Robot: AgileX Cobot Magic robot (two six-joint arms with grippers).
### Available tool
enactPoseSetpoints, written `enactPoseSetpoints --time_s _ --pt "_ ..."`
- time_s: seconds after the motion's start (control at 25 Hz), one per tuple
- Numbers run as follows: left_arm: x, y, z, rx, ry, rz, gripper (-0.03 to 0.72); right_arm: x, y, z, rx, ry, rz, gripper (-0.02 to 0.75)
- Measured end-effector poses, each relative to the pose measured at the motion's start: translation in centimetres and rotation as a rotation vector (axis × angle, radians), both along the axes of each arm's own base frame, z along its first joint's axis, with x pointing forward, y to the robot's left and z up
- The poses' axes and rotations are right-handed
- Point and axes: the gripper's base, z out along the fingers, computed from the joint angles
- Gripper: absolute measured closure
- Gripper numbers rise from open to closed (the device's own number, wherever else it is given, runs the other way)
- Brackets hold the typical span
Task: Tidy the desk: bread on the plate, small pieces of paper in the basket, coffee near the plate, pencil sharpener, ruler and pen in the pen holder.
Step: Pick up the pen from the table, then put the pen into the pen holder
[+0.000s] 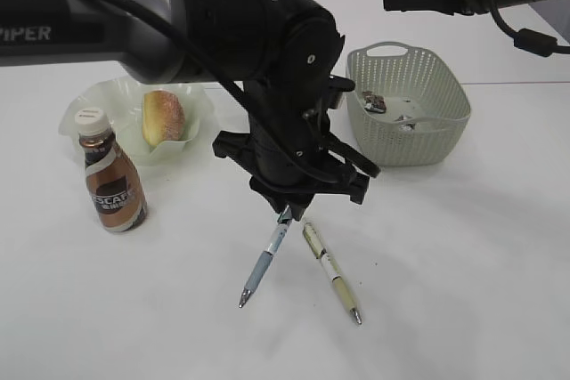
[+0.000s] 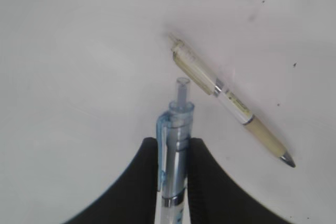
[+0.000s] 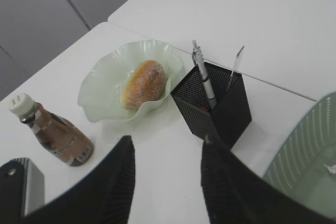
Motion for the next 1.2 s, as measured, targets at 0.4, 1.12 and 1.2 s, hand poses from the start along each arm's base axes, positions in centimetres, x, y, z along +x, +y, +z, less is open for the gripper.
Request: enactPoseSetpoints --time_s 0.4,1.12,1.2 --pt "-0.3 0.9 4.2 -0.057 -0.075 -0.014 0.591 0.0 0.0 0.0 0.0 0.0 -0.002 0.426" --pt "-0.5 7.3 19.0 -0.348 -0.481 -0.072 0.591 0.0 0.0 0.0 0.0 0.0 -0.002 0.426" --pt "-0.4 7.8 20.2 -0.374 -0.551 -0.089 0.591 0.0 0.0 0.0 0.0 0.0 -0.002 0.426"
